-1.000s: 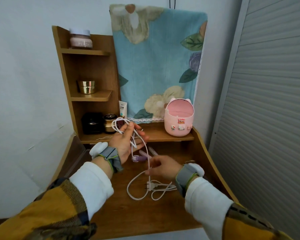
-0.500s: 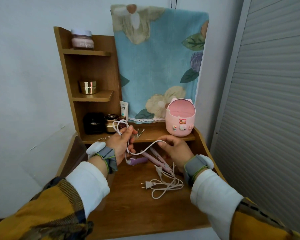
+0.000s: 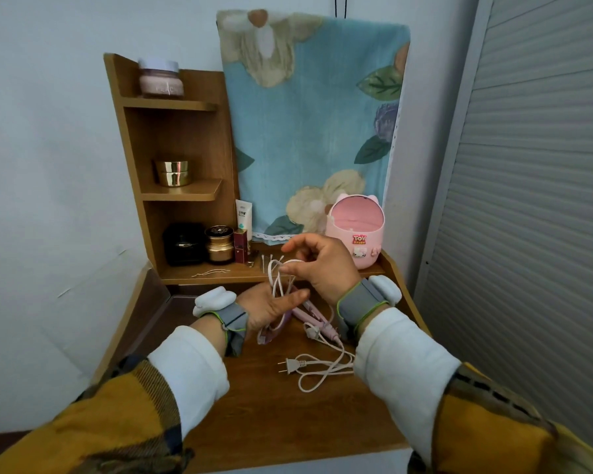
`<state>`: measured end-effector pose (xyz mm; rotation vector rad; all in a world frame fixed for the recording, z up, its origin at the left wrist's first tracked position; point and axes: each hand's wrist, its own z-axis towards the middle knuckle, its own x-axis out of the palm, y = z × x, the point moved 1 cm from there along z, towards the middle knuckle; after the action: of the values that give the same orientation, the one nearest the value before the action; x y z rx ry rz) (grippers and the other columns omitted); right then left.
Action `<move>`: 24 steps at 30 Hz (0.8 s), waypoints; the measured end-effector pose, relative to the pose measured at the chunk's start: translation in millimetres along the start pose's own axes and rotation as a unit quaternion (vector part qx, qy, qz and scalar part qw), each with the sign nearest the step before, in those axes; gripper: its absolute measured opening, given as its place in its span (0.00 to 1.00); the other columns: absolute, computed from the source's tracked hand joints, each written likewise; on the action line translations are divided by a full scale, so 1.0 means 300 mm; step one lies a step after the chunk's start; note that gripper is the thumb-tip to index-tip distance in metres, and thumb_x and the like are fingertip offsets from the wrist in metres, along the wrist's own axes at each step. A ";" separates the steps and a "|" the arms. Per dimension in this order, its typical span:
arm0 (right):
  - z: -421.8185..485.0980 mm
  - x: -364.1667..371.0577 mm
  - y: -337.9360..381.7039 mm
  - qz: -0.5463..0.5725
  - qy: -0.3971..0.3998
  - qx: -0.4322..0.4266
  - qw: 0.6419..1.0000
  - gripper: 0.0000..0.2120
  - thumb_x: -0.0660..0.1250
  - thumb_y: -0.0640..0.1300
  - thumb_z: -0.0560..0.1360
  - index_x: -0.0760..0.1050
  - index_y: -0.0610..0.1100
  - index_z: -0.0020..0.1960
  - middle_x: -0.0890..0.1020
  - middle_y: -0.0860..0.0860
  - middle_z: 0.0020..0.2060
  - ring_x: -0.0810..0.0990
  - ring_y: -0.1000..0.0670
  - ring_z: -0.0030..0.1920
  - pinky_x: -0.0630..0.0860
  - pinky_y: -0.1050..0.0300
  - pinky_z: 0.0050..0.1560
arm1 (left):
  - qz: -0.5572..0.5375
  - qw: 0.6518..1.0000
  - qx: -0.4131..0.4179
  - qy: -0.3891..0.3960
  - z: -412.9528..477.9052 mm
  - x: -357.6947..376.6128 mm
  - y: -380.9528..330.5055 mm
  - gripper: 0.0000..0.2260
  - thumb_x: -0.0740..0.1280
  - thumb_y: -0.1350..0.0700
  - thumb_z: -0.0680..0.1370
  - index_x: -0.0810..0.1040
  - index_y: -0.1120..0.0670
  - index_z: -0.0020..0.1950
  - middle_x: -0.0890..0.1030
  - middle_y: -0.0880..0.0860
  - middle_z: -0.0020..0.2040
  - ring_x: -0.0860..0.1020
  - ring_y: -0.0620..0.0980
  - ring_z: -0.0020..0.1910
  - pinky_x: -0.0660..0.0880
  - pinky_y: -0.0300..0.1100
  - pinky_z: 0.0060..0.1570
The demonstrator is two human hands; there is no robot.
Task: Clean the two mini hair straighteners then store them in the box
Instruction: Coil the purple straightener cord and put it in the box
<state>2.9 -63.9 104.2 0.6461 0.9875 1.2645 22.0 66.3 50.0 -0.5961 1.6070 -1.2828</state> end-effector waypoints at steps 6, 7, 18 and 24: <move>0.009 0.002 -0.048 0.001 -0.010 0.022 1.000 0.14 0.76 0.38 0.66 0.77 0.46 0.49 0.72 0.51 0.34 0.71 0.54 0.34 0.71 0.58 0.37 | -0.109 0.993 -0.021 -0.047 -0.008 0.029 -0.010 0.12 0.60 0.50 0.80 0.74 0.55 0.42 0.73 0.52 0.32 0.72 0.47 0.29 0.70 0.38 0.29; 0.005 0.001 -0.060 0.023 -0.016 0.035 0.999 0.14 0.75 0.40 0.67 0.76 0.45 0.51 0.73 0.49 0.36 0.72 0.53 0.37 0.72 0.59 0.40 | -0.164 0.984 -0.034 -0.061 -0.008 0.029 -0.010 0.13 0.59 0.50 0.80 0.73 0.57 0.42 0.72 0.53 0.31 0.72 0.47 0.26 0.69 0.37 0.24; -0.111 -0.061 -0.212 -0.142 0.213 0.249 0.934 0.24 0.74 0.40 0.69 0.73 0.50 0.63 0.72 0.55 0.59 0.72 0.55 0.57 0.72 0.65 0.50 | -0.383 0.907 -0.069 -0.159 0.012 -0.049 -0.030 0.14 0.58 0.49 0.81 0.70 0.55 0.40 0.67 0.48 0.21 0.67 0.43 0.18 0.63 0.28 0.19; -0.099 -0.041 -0.214 -0.068 0.079 0.231 0.967 0.09 0.62 0.42 0.79 0.79 0.44 0.54 0.81 0.47 0.44 0.77 0.54 0.39 0.75 0.65 0.38 | -0.384 0.907 -0.063 -0.163 0.014 -0.048 -0.022 0.11 0.67 0.49 0.74 0.69 0.53 0.38 0.67 0.47 0.22 0.67 0.42 0.19 0.64 0.30 0.19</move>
<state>7.1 -93.3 38.8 0.8251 1.4569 0.9793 30.6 74.0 61.7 -1.5486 1.2012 -1.5193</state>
